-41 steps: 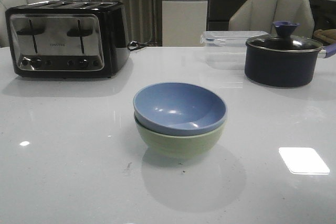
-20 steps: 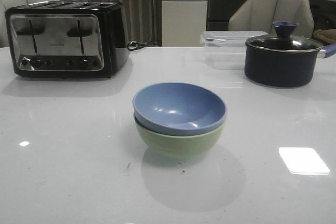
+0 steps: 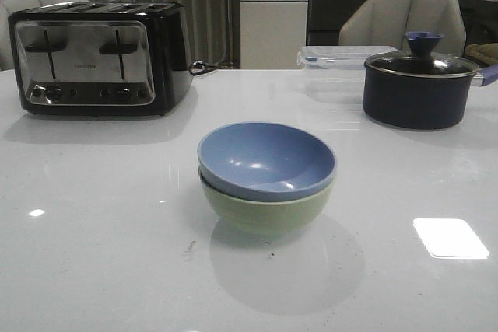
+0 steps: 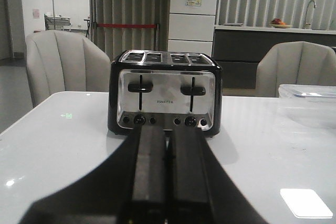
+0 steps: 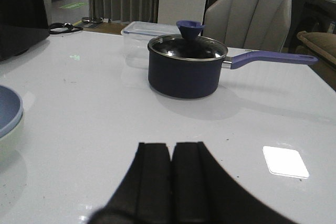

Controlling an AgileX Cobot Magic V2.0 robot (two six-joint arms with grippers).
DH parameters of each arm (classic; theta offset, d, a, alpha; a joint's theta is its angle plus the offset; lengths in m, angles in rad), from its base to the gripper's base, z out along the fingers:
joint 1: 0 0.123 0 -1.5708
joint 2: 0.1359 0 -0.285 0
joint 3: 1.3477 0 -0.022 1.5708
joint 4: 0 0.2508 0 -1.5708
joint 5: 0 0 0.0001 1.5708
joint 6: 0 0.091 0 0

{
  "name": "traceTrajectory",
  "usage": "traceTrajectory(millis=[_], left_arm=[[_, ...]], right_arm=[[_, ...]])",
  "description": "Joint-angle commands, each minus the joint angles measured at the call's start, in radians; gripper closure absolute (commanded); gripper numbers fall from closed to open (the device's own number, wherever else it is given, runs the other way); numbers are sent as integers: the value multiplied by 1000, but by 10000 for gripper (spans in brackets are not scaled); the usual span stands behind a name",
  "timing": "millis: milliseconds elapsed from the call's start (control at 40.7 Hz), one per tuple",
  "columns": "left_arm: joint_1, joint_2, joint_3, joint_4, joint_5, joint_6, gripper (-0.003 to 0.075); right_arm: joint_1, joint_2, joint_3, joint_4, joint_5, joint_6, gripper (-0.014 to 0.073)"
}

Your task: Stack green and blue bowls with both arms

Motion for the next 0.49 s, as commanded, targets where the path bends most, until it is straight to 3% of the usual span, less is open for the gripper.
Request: traceTrajectory(millis=[0, 98, 467], left_arm=[[0, -19, 6, -7, -84, -10, 627], [0, -19, 6, -7, -84, -10, 627], [0, -19, 6, -7, -84, -10, 627]], right_arm=[[-7, -21, -3, -33, -129, 46, 537], [-7, -21, -3, -96, -149, 126, 537], [-32, -21, -3, -123, -164, 131, 537]])
